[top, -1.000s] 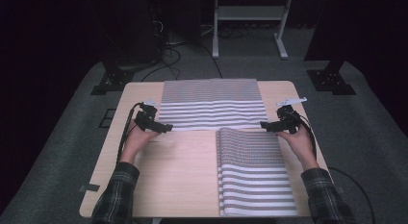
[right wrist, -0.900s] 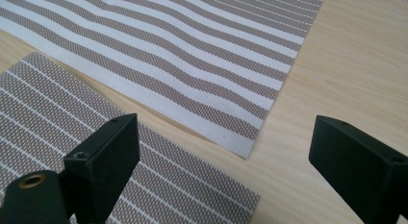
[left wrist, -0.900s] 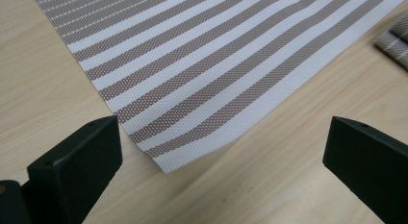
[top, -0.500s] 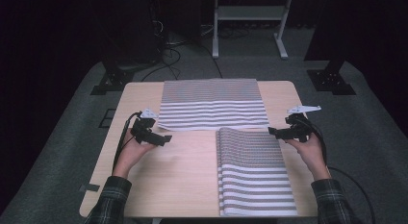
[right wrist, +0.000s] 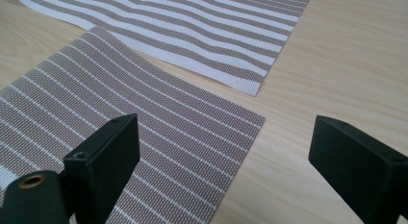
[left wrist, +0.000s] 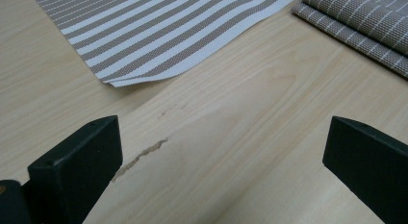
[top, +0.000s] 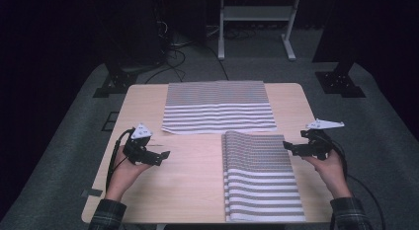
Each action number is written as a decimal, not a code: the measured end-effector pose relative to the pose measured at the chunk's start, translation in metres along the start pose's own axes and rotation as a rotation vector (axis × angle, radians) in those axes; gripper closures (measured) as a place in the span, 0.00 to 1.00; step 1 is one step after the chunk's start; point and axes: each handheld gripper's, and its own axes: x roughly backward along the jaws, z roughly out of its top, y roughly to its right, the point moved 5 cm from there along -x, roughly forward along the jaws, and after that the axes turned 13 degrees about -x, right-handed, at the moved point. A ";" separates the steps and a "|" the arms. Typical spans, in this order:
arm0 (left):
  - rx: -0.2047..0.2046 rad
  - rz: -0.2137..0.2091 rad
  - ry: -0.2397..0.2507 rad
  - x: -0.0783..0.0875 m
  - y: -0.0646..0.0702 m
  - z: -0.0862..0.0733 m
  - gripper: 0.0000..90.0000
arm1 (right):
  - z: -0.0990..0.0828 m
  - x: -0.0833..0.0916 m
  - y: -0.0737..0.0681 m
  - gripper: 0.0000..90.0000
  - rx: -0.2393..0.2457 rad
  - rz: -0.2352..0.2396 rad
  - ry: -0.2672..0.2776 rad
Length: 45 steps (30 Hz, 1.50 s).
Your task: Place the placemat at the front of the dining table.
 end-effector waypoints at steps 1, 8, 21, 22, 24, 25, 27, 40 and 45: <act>0.000 0.008 0.000 0.003 0.002 -0.003 0.00 | -0.002 0.002 0.000 0.10 0.000 0.003 -0.002; 0.002 0.016 -0.005 0.016 0.017 -0.022 0.00 | -0.023 0.020 0.001 0.10 -0.022 0.009 0.031; -0.038 0.028 -0.037 0.018 0.048 -0.045 0.00 | -0.057 0.043 0.001 0.10 -0.017 -0.004 0.073; -0.039 0.025 -0.039 0.018 0.050 -0.046 0.00 | -0.059 0.043 0.001 0.10 -0.014 -0.001 0.073; -0.040 0.014 -0.043 0.018 0.054 -0.049 0.00 | -0.063 0.045 0.000 0.10 -0.007 0.005 0.073; -0.045 0.010 -0.050 0.018 0.056 -0.051 0.00 | -0.066 0.046 0.000 0.10 -0.005 0.007 0.074; -0.050 0.002 -0.060 0.018 0.059 -0.055 0.00 | -0.071 0.048 0.001 0.10 -0.005 0.007 0.079; -0.062 -0.032 -0.105 0.020 0.069 -0.075 0.00 | -0.101 0.057 0.012 0.10 -0.010 -0.006 0.032; -0.065 -0.043 -0.116 0.021 0.072 -0.080 0.00 | -0.107 0.058 0.017 0.10 -0.008 -0.026 0.018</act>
